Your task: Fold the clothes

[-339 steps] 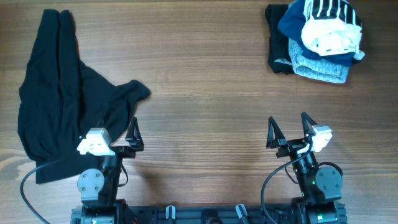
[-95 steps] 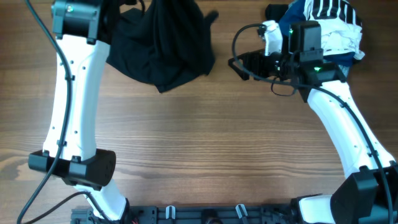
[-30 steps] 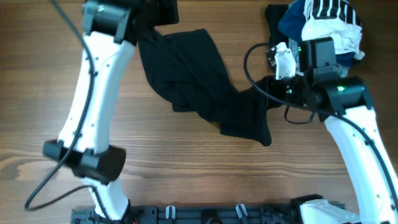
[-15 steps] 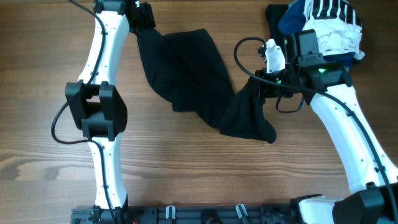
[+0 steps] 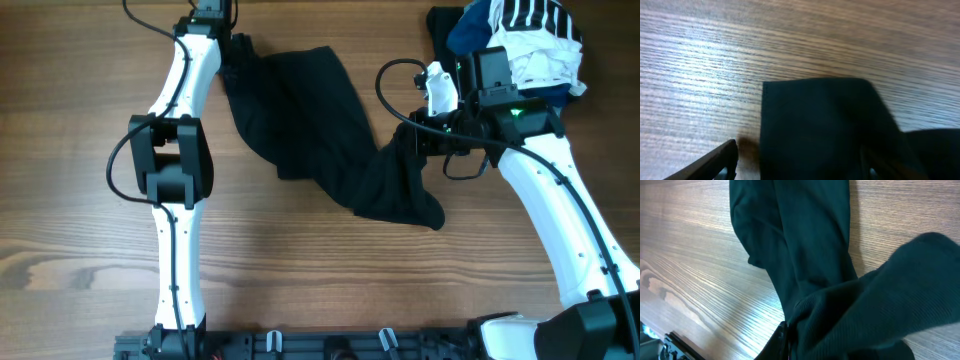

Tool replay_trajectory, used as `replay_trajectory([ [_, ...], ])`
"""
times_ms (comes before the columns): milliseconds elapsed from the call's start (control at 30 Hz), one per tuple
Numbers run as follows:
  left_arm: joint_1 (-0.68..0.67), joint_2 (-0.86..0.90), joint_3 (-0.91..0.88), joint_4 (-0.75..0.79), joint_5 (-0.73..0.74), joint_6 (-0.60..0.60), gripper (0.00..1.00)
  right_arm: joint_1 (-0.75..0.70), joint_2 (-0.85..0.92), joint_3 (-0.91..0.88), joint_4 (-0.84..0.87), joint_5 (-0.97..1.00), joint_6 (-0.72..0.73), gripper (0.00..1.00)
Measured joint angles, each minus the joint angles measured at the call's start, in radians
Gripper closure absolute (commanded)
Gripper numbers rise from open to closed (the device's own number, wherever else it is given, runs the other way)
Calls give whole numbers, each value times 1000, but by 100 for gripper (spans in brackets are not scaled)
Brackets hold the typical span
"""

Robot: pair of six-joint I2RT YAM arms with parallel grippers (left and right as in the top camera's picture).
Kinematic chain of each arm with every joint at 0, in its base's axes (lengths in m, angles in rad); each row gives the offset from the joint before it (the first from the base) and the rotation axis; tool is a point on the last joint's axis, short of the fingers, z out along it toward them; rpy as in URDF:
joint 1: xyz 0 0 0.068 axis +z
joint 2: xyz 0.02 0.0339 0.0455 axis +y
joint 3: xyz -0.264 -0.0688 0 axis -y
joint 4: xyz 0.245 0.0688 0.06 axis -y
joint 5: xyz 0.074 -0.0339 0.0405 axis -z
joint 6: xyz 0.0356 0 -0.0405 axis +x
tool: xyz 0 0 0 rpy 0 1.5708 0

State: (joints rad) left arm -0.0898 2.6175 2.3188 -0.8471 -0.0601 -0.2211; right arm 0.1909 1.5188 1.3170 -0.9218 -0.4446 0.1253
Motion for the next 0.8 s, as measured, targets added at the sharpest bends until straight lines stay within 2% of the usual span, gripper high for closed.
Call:
replay_trajectory([
  [67, 0, 3, 1, 7, -3, -1, 27, 0, 0, 0, 3, 0, 0, 85],
  [100, 0, 3, 2, 8, -3, 0, 37, 0, 0, 0, 5, 0, 0, 83],
  [133, 0, 5, 3, 10, -2, 0, 56, 0, 0, 0, 8, 0, 0, 82],
  [167, 0, 8, 5, 11, -2, -2, 80, 0, 0, 0, 11, 1, 0, 79],
  [200, 0, 10, 7, 14, -2, 4, 90, 0, 0, 0, 14, 1, 0, 76],
  [233, 2, 14, 10, 16, 2, -1, 96, 0, 0, 0, 17, 1, 0, 73],
  [400, 8, 19, 18, 11, 30, 0, 96, 0, 0, 0, 48, 2, 0, 60],
  [500, 10, 19, 24, -24, 32, 0, 96, 0, 0, 0, 67, 2, -5, 57],
  [633, 30, -18, 16, -170, 27, 0, 96, 0, 0, 0, 82, -24, -16, 50],
  [700, 55, -64, 2, -226, 27, 0, 96, 0, 0, 0, 73, -49, -22, 49],
  [800, 97, -224, -11, -291, 23, -3, 96, 0, 0, 0, 36, -65, -26, 47],
])
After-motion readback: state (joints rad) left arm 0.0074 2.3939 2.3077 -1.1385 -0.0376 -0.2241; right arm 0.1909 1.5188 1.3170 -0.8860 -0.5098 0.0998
